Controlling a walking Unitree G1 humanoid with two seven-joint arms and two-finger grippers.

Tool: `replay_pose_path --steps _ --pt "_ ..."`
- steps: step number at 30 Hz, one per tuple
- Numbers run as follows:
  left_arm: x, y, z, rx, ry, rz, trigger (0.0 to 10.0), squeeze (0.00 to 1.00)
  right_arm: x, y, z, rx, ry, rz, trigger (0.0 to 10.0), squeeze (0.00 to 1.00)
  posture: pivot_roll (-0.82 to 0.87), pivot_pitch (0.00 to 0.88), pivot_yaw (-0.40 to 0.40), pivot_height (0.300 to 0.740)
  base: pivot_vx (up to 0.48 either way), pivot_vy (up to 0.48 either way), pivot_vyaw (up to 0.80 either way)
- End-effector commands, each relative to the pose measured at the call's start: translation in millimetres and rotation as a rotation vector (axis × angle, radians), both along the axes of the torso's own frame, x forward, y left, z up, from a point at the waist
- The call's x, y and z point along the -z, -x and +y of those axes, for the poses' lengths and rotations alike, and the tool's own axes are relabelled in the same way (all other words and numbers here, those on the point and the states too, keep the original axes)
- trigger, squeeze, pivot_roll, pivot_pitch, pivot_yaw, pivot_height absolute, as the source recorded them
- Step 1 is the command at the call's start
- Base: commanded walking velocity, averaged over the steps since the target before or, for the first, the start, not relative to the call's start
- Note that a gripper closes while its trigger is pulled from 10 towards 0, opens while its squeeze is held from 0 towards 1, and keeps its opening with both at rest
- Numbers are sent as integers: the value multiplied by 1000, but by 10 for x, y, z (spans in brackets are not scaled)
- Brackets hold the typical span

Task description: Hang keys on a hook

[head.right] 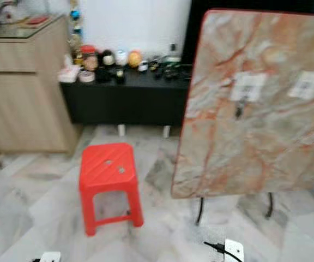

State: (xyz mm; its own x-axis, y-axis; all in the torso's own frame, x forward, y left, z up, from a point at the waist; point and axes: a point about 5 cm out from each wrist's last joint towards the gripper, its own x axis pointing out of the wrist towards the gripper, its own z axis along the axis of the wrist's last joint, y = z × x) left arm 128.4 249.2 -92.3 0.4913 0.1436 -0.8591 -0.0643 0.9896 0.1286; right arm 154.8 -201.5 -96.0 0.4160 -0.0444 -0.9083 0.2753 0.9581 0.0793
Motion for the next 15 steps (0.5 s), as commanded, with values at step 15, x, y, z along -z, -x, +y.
replay_pose_path --steps 15 --pt "12 -10 -62 34 7 0 10000 0 -4 18 -69 0 24 -3 10000 0 113 0 -57 740 0 -330 -257"
